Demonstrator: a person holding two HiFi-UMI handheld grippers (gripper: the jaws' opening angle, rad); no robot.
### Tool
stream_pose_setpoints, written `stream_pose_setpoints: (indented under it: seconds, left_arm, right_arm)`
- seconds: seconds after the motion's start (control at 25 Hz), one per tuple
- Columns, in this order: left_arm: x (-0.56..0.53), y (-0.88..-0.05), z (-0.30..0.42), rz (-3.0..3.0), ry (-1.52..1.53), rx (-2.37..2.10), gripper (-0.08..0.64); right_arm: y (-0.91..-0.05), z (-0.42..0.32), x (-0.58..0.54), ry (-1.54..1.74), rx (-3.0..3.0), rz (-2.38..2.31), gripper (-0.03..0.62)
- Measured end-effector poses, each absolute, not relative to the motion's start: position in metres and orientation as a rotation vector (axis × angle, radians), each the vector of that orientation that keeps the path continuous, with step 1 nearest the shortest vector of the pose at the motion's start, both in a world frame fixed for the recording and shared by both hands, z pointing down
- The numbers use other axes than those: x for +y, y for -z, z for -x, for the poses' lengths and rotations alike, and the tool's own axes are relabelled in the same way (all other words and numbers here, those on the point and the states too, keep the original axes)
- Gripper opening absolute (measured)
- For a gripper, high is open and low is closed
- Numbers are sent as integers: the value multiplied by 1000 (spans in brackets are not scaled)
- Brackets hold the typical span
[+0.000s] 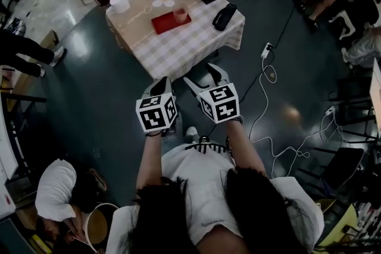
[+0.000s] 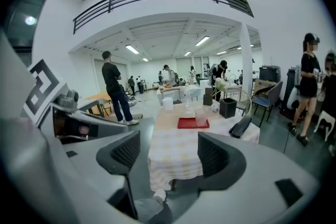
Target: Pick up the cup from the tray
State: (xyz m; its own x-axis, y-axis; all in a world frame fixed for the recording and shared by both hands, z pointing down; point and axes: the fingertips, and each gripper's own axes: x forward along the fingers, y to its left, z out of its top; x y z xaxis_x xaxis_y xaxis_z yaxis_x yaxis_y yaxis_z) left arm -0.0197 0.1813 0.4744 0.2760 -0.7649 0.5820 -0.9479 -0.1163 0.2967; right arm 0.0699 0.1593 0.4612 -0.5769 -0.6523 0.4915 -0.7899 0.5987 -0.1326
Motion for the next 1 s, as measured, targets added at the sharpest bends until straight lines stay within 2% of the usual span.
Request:
stream_pose_setpoints:
  seconds: [0.16, 0.6, 1.0]
  left_arm:
    - [158, -481, 22, -1943, -393, -1521, 3]
    - [73, -487, 44, -1961, -418, -1477, 5]
    - [10, -496, 76, -1970, -433, -1444, 4]
  right_arm:
    - [-465, -64, 140, -459, -2419, -1158, 344]
    - [-490, -47, 70, -620, -2359, -1197, 345]
    - [-497, -22, 5, -608, -2302, -1222, 345]
